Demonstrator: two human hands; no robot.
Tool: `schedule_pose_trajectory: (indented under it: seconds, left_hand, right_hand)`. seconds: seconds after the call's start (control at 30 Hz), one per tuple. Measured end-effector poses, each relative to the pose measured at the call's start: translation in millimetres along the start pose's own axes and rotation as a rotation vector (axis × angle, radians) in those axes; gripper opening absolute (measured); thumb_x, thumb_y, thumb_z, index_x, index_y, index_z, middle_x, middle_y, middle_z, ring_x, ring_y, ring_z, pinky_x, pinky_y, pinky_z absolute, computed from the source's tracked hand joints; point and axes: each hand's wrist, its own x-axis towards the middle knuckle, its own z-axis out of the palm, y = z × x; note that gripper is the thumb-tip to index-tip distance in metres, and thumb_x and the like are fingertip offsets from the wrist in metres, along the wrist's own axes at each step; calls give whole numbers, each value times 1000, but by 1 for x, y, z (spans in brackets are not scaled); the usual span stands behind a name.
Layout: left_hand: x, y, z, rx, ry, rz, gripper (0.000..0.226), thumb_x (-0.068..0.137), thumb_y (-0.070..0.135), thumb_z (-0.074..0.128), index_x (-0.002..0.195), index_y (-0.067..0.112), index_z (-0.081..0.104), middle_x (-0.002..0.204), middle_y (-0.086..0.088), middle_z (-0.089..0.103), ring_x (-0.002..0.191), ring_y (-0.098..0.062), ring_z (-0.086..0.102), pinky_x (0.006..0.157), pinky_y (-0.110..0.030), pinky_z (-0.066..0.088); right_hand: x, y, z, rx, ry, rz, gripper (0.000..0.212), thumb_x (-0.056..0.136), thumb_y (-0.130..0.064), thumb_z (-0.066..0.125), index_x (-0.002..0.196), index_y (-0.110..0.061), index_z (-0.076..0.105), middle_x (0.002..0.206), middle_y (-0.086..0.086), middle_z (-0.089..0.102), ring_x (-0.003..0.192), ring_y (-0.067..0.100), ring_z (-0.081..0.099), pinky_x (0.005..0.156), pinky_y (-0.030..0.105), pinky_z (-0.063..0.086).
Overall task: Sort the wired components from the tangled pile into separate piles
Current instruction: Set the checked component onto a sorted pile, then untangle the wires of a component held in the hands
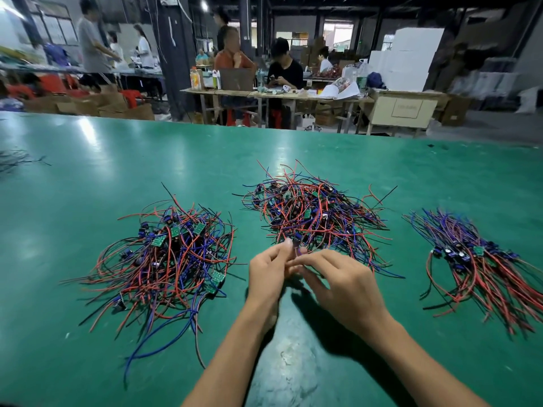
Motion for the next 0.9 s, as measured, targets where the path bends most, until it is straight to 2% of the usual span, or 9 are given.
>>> schedule_pose_trajectory:
  seconds: [0.1,0.2,0.27,0.33,0.4,0.5,0.6,0.7,0.9]
  left_hand:
    - [-2,-2,-7,-108,-48,-65,16,98,17,61,96,4,70,88,-13,74,72,-18,69,71,-26,59]
    - [-1,-1,-8,-113,-64,-78,15,99,14,59,97,4,70,88,-12,74,72,-14,69,70,-21,59]
    - [-1,0,-8,-94,-50,-89,17,99,13,59,102,0,69,84,-8,75,64,-8,66,64,-18,56]
    - [-2,1,-8,-85,-44,-112,20,99,11,59,110,-4,67,81,-6,76,62,-6,66,62,-16,55]
    - [-3,1,-7,-61,-55,-125,20,99,10,60,113,-4,66,79,-6,76,59,-6,66,60,-16,54]
    - [-8,1,-6,16,-114,-112,14,99,8,59,108,1,67,78,-8,76,58,-8,64,59,-17,54]
    - [-12,2,-4,104,-193,-111,12,97,6,60,104,3,69,78,-11,75,56,-11,63,59,-19,55]
    - [-14,4,-4,158,-246,-114,11,96,6,62,102,6,71,83,-15,75,58,-15,65,60,-21,56]
    - [-18,3,-6,230,-301,-58,25,91,4,68,116,3,65,95,-16,78,72,-20,72,66,-23,57]
  right_hand:
    - [-1,-9,-7,304,-67,142,16,95,-32,67,107,-25,73,96,-15,73,75,6,65,71,25,54]
    - [-1,-13,-8,572,-25,430,15,96,-39,59,98,-29,70,83,-15,74,69,11,68,63,31,55]
    - [-1,-9,-5,592,0,576,15,97,-35,59,88,-28,69,77,-12,73,69,11,69,65,35,55]
    - [-2,0,-2,531,-54,669,19,99,-28,61,83,-28,72,80,-16,74,79,5,69,74,28,52]
    - [-4,8,0,491,-114,732,22,101,-25,60,88,-28,78,89,-21,75,90,-2,67,83,20,49]
    - [-4,13,2,543,-92,797,22,102,-28,58,102,-24,79,99,-22,74,100,-9,64,92,12,45]
    - [-2,11,4,676,-30,824,15,100,-27,62,100,-24,77,96,-17,76,93,-1,69,89,20,51]
    - [-2,14,3,673,1,804,14,98,-28,66,91,-23,77,85,-9,76,76,6,68,77,27,53]
    - [-2,16,3,805,62,890,15,96,-29,69,88,-21,79,81,2,76,69,13,64,71,42,57]
